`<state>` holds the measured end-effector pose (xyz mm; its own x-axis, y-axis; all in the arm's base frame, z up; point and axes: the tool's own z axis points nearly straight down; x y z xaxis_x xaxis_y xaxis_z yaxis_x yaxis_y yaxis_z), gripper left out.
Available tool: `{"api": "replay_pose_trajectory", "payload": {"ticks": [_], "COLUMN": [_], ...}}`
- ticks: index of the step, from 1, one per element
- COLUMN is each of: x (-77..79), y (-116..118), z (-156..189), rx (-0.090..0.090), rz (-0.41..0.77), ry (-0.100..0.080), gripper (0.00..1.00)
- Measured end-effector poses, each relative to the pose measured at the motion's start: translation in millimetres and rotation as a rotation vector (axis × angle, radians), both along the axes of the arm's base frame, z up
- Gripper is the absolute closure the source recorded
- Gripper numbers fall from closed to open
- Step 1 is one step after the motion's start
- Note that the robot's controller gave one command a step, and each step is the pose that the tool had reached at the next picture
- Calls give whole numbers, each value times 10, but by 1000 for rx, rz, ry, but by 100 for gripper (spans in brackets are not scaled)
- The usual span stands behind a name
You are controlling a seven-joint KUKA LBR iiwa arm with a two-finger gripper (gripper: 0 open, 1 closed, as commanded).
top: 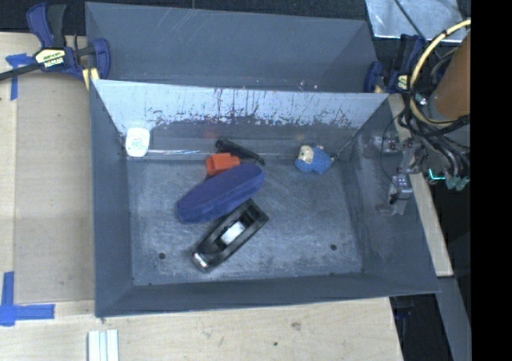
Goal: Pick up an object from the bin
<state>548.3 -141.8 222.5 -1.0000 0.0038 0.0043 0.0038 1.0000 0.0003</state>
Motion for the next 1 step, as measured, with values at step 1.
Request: {"api": "replay_pose_trajectory", "payload": {"ticks": [1], "x": [651], "y": [544], "z": [-1434], "rx": [-1], "rz": [60], "ry": [-14], "gripper": [0]}}
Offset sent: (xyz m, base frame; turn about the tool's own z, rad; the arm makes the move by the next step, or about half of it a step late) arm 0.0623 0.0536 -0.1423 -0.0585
